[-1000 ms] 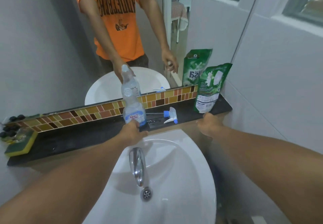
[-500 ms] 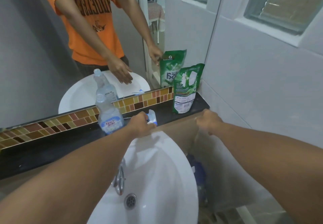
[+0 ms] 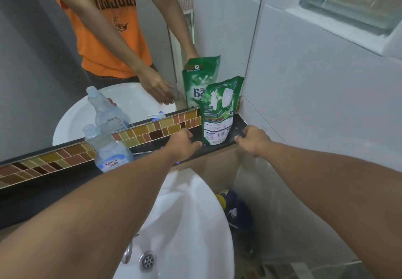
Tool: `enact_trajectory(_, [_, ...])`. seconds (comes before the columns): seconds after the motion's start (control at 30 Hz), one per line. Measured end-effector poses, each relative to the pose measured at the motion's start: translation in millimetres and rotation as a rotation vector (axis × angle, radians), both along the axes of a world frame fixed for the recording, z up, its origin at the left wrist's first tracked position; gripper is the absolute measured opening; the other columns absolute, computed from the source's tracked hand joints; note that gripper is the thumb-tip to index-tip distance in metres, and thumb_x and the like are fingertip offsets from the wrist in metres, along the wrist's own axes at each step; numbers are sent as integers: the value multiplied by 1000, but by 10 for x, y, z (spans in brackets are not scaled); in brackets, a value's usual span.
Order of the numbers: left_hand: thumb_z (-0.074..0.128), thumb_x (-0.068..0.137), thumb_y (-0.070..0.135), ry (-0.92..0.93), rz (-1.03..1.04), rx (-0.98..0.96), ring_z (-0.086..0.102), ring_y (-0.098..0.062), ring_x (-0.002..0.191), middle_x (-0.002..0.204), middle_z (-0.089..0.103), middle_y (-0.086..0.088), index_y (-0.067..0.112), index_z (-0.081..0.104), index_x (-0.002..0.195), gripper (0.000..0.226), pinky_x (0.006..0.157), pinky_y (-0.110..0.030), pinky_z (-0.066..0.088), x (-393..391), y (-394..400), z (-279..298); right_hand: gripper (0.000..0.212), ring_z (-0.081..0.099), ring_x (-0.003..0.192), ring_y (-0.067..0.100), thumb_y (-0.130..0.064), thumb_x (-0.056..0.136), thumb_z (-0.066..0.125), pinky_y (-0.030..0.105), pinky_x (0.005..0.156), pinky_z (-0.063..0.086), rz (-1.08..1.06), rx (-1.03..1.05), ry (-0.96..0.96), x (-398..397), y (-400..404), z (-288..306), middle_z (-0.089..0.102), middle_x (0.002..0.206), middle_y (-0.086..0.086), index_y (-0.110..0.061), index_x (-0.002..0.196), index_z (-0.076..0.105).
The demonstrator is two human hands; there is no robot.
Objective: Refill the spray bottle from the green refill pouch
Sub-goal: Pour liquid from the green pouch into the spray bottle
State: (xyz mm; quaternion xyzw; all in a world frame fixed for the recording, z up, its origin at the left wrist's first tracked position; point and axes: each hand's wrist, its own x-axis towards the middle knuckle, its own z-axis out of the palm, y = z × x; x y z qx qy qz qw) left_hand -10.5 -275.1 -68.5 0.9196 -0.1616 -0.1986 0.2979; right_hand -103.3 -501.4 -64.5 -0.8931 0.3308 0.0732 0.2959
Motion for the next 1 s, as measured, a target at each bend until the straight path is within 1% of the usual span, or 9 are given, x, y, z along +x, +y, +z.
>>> enact_trajectory(0.03, [71,88,44,-2,7,-9,62,-23,89,114,63,-5,12,51,127,54,67,-30,48,25,-61,-6,57,62,111,35,-46,92,63,50,90,56,5,5,-8,47,-25,-15,58,135,11,-15,138,53])
enact_trajectory(0.17, [71,89,41,9,44,-59,61,-24,108,123,65,-7,10,51,130,56,91,-37,50,107,-295,-27,57,61,114,34,-46,91,65,50,91,56,10,37,-38,222,-107,-61,58,137,9,-17,138,53])
enact_trajectory(0.33, [70,91,37,-7,94,-113,56,-21,98,125,65,-8,11,48,130,52,79,-31,41,178,-496,-20,63,57,125,32,-42,92,67,39,99,48,36,67,-93,430,-180,-104,57,144,8,-17,146,48])
enact_trajectory(0.43, [68,93,34,5,106,-138,60,-26,112,131,62,-9,10,46,133,52,86,-34,45,201,-573,-9,66,56,127,31,-37,91,70,38,101,46,75,95,-142,525,-189,-86,58,144,6,-22,150,44])
enact_trajectory(0.53, [60,98,31,25,103,-165,57,-29,122,137,60,-10,11,46,138,46,99,-37,45,194,-612,7,58,59,121,31,-30,90,72,40,100,50,103,148,-197,576,-166,-91,61,139,7,-23,144,50])
enact_trajectory(0.67, [50,103,29,-5,90,-186,52,-33,128,141,58,-10,15,48,140,39,98,-33,39,139,-625,12,39,60,116,31,-29,94,70,35,92,48,73,168,-263,567,-116,-141,62,131,7,-19,130,58])
enact_trajectory(0.77, [48,104,27,-8,102,-208,51,-34,128,141,57,-10,16,49,139,37,98,-32,37,102,-592,32,31,62,106,27,-30,94,70,33,84,46,55,192,-298,541,-80,-144,64,119,3,-20,121,60])
enact_trajectory(0.93, [47,105,26,-3,114,-247,50,-33,129,141,57,-10,16,51,138,35,102,-34,38,57,-471,144,30,63,106,25,-32,92,72,39,92,51,58,211,-333,463,14,-56,67,116,3,-22,117,60])
enact_trajectory(1.0, [46,105,27,-9,104,-242,49,-33,129,141,57,-9,16,51,138,35,105,-36,38,34,-405,202,27,65,102,24,-33,91,72,36,88,51,65,213,-350,423,68,-18,68,110,0,-24,113,60])
